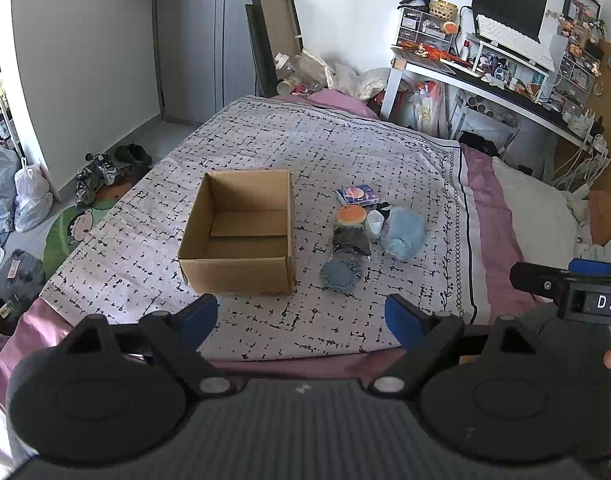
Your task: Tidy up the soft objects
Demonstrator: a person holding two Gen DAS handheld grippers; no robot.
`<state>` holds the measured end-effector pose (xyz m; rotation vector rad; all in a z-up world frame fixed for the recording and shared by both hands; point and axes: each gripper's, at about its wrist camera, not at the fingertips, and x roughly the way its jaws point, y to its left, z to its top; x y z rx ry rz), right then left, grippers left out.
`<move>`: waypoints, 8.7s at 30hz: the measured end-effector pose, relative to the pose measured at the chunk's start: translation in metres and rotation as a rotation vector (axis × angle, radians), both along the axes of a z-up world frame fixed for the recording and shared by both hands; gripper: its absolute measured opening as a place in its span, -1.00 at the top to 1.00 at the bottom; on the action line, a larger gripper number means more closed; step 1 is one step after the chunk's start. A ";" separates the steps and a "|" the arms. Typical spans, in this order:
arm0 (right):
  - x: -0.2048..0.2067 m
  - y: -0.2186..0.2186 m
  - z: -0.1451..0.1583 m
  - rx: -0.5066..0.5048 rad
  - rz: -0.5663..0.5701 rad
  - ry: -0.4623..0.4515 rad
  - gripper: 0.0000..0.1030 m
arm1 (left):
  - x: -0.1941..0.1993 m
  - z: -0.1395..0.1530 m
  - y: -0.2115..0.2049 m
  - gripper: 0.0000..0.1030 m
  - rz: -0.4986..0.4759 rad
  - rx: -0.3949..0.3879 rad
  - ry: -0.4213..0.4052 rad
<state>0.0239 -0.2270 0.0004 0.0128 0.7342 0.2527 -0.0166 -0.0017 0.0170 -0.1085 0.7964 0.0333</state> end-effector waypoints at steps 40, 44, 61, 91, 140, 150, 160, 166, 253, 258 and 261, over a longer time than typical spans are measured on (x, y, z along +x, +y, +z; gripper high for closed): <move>-0.003 0.000 0.002 -0.007 0.006 -0.009 -1.00 | -0.004 -0.001 -0.006 -0.74 0.003 0.006 -0.003; -0.004 0.000 0.002 -0.003 0.003 -0.006 -1.00 | -0.005 0.001 -0.007 -0.74 0.005 0.007 -0.002; -0.001 0.002 -0.006 0.011 0.011 0.010 -1.00 | -0.002 0.000 -0.006 -0.74 0.009 0.002 -0.015; 0.073 -0.019 -0.053 0.155 -0.045 0.142 -1.00 | 0.066 -0.051 -0.026 -0.74 0.011 -0.044 0.047; 0.224 -0.008 -0.184 0.485 -0.131 0.533 -0.34 | 0.210 -0.193 -0.056 -0.27 -0.016 -0.157 0.271; 0.238 0.003 -0.201 0.521 -0.116 0.557 -0.19 | 0.226 -0.216 -0.051 -0.09 0.070 -0.184 0.290; 0.252 0.007 -0.217 0.578 -0.170 0.574 -0.19 | 0.228 -0.221 -0.039 0.32 0.138 -0.269 0.298; 0.258 0.015 -0.221 0.563 -0.174 0.551 -0.06 | 0.228 -0.221 -0.035 0.35 0.139 -0.295 0.299; 0.166 0.190 -0.077 0.283 0.063 0.183 0.90 | 0.183 -0.127 0.137 0.37 0.138 -0.250 0.148; 0.169 0.199 -0.088 0.265 0.066 0.209 0.90 | 0.187 -0.141 0.143 0.35 0.155 -0.268 0.180; 0.170 0.203 -0.094 0.254 0.064 0.219 0.90 | 0.188 -0.146 0.144 0.30 0.162 -0.272 0.196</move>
